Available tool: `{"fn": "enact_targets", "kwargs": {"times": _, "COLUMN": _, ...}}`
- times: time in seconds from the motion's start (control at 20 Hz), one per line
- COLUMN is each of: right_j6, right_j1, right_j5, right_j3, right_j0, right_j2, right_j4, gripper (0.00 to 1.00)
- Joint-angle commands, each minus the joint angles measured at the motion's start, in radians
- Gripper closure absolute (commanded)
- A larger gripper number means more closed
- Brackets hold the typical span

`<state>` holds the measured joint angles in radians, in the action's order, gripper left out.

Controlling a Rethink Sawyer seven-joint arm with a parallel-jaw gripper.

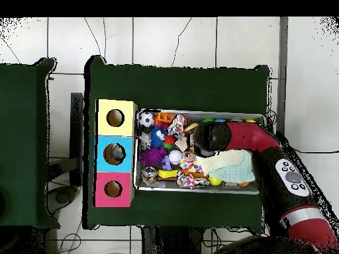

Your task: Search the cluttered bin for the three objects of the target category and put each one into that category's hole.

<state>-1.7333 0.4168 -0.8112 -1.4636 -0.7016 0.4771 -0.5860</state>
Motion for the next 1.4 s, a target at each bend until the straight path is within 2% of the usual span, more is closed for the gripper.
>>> {"fn": "enact_targets", "kwargs": {"times": 0.05, "right_j6": 0.11, "right_j1": -0.178, "right_j5": 0.123, "right_j3": -0.01, "right_j0": -0.022, "right_j2": -0.023, "right_j4": -0.098, "gripper": 0.0}}
{"fn": "enact_targets", "kwargs": {"times": 0.4, "right_j6": 0.121, "right_j1": -0.181, "right_j5": 0.136, "right_j3": -0.006, "right_j0": -0.019, "right_j2": -0.024, "right_j4": -0.105, "gripper": 0.0}}
{"fn": "enact_targets", "kwargs": {"times": 0.45, "right_j6": 0.131, "right_j1": -0.183, "right_j5": 0.129, "right_j3": -0.004, "right_j0": -0.021, "right_j2": -0.023, "right_j4": -0.098, "gripper": 1.0}}
{"fn": "enact_targets", "kwargs": {"times": 1.2, "right_j6": 0.138, "right_j1": -0.18, "right_j5": 0.106, "right_j3": 0.001, "right_j0": -0.003, "right_j2": -0.037, "right_j4": -0.09, "gripper": 1.0}}
{"fn": "enact_targets", "kwargs": {"times": 1.4, "right_j6": 0.097, "right_j1": -0.159, "right_j5": 0.113, "right_j3": -0.02, "right_j0": 0.017, "right_j2": -0.048, "right_j4": -0.087, "gripper": 1.0}}
